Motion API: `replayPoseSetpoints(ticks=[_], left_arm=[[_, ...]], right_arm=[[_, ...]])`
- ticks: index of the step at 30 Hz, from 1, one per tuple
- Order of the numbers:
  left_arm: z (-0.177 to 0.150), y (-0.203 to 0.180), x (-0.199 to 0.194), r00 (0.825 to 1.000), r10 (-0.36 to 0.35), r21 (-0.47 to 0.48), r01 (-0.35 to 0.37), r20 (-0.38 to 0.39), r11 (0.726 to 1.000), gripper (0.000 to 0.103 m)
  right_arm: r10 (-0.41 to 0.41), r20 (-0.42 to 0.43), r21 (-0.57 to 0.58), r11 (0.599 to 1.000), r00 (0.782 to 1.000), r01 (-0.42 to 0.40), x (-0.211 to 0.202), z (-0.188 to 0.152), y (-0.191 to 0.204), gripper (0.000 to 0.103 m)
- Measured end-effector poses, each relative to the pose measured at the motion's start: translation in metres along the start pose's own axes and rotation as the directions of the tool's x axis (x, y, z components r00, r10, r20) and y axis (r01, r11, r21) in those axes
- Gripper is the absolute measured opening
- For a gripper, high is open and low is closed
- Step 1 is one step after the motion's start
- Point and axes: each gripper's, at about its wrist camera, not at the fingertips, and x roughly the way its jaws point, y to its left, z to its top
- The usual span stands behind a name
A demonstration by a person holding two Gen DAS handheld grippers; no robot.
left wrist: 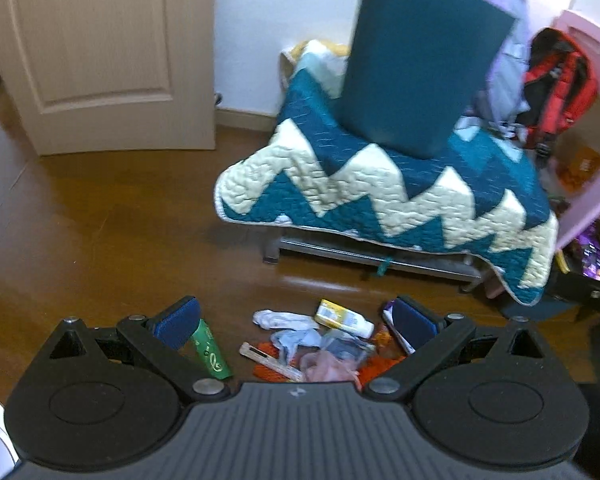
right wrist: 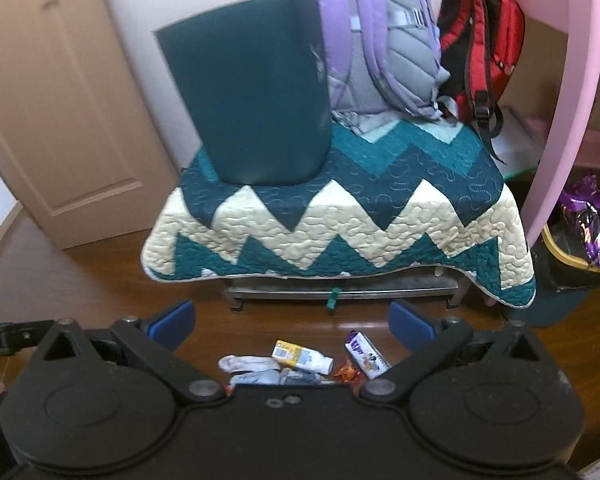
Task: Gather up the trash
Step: 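Grasp the green paper cup with the left tool while the right tool grasps the purple snack box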
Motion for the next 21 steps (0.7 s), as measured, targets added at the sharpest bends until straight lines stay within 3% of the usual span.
replayPoseSetpoints(ticks=[4, 10, 15, 19, 21], left_arm=[[0.017, 0.011, 0.040, 0.999, 0.047, -0.007, -0.047, -0.017, 0.999, 0.103], [0.031, 0.027, 0.109, 0.988, 0.110, -0.038, -0.115, -0.105, 0.993, 0.103], [0.025, 0.046, 0.182, 0.963, 0.139, -0.088, -0.163, -0.233, 0.983, 0.103], [0.017, 0.067, 0.237, 0.933, 0.174, -0.091, -0.212, -0.314, 0.973, 0.103], [0.013, 0.077, 0.265, 0.911, 0.183, -0.081, -0.228, -0.370, 0.970, 0.103]], right_arm=[[-0.017, -0.041, -0.003, 1.000, 0.999, 0.016, 0.042, 0.008, -0.013, 0.102], [-0.034, -0.113, -0.019, 0.999, 0.993, 0.032, 0.116, 0.006, -0.030, 0.101], [-0.053, -0.225, -0.082, 0.996, 0.973, 0.035, 0.189, -0.006, -0.040, 0.096], [-0.096, -0.292, -0.154, 0.987, 0.952, 0.052, 0.246, -0.022, -0.043, 0.091], [-0.100, -0.333, -0.179, 0.983, 0.938, 0.041, 0.269, -0.031, -0.045, 0.091]])
